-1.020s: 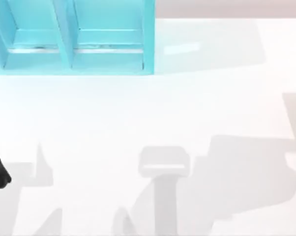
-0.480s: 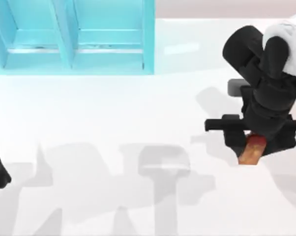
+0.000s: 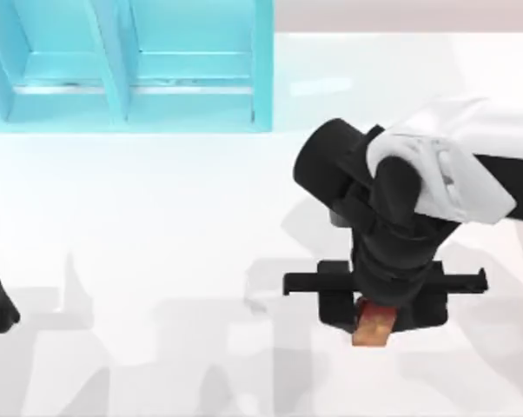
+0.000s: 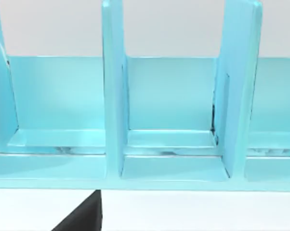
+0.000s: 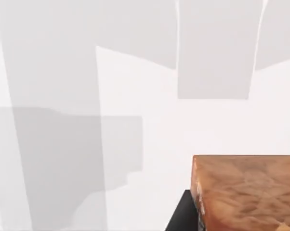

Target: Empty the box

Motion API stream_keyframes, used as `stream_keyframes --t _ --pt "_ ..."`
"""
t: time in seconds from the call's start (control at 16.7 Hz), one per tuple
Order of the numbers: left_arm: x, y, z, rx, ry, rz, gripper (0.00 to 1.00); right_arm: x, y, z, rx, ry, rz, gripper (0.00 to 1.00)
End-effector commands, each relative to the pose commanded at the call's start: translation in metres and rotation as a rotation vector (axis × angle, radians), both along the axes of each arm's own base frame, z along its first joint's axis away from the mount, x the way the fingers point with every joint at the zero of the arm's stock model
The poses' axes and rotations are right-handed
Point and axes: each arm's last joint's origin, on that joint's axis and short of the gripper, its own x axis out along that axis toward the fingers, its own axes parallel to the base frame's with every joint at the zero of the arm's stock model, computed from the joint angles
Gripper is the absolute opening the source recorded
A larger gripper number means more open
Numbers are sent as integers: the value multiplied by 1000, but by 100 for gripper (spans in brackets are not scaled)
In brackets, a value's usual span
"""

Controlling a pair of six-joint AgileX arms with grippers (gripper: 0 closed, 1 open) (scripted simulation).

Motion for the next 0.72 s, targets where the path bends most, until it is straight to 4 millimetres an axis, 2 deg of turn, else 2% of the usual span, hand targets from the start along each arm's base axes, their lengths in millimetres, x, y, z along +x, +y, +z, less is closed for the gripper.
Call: stream_keyframes --t 0.24,0.72 --pt "0 0 0 0 0 0 100 1 -1 1 5 -1 -4 0" --pt "0 0 0 0 0 0 100 1 1 -32 4 -1 -1 0"
